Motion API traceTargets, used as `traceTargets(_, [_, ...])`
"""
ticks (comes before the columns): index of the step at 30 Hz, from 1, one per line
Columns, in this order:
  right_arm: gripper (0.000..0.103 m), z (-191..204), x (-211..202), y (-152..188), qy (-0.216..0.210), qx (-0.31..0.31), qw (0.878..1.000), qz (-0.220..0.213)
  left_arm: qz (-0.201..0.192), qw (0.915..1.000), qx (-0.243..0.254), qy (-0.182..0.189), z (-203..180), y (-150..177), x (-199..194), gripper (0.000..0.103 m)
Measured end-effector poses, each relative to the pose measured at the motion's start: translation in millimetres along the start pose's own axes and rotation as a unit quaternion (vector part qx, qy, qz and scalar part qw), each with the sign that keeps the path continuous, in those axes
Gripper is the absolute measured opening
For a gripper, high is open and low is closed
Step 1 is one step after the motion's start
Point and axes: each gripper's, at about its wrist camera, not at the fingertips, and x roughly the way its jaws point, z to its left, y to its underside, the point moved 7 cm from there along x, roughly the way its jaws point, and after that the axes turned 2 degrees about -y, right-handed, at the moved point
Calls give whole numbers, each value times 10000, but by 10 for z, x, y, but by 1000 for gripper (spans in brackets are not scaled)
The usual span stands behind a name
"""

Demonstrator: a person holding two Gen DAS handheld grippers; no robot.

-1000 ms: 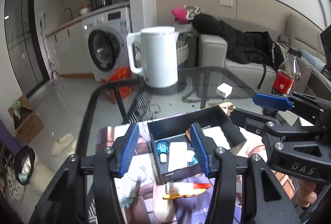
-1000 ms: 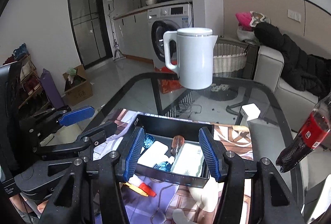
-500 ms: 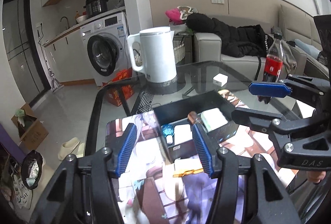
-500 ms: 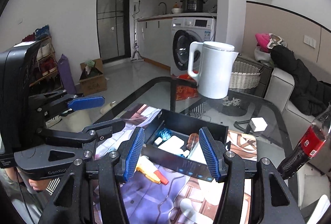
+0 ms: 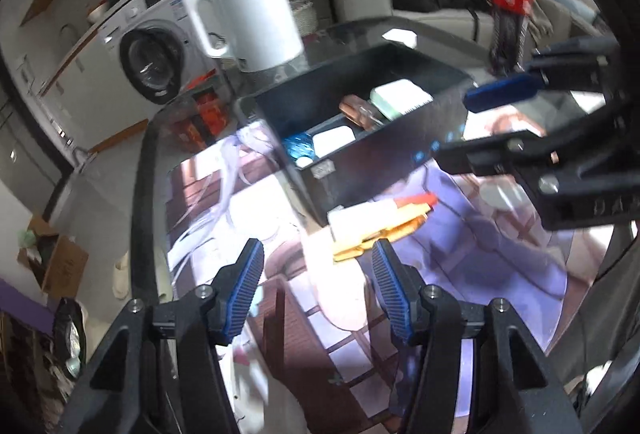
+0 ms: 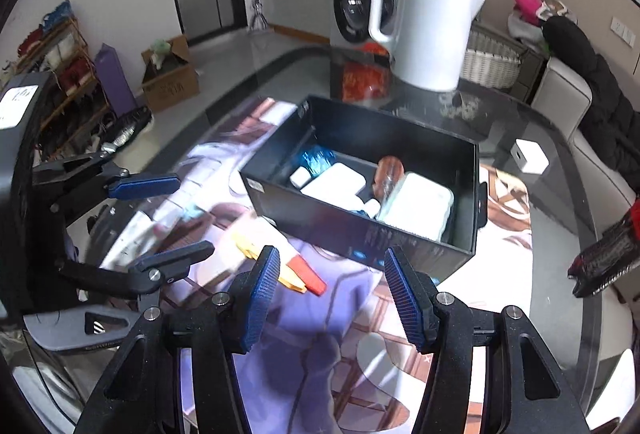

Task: Organize rigid objects
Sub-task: 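Lower the left tool toward the yellow-handled tool while the right tool lowers toward the red-capped white tube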

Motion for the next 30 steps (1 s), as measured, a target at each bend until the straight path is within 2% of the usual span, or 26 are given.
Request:
traceTargets(3, [57,-74,87,48,-37,132,9998,161,196,9994,200,196,-109,29,125,56])
traceTargets(6, [57,-120,136,74,-37,174,9996,197,349,9988,239,234,-173,38,239,56])
traceTargets(19, [57,-227,183,101,-129,229,9992,312,528,9973,203,469,-359,-70,370,56])
traceTargets(21, [57,-238,175,99,-147,250,9991,307,531,9973,214,466,-357,-74,369,52])
traceTargets(23, [57,-244,170,96,-159,266,9991,299,565,9970,219,481,-365,-81,367,41])
traceTargets(24, [57,-244,172,93,-164,268,9991,300,596,9965,215,537,-365,-78,368,41])
traceTargets(26, [57,-243,178,93,-163,259,9990,311,671,9956,228,616,-374,-52,368,23])
traceTargets(28, [57,-244,194,96,-175,267,9989,336,732,9946,279,682,-398,-21,366,19])
traceTargets(30, [57,-250,214,101,-197,294,9987,377,811,9929,259,833,-413,7,337,11])
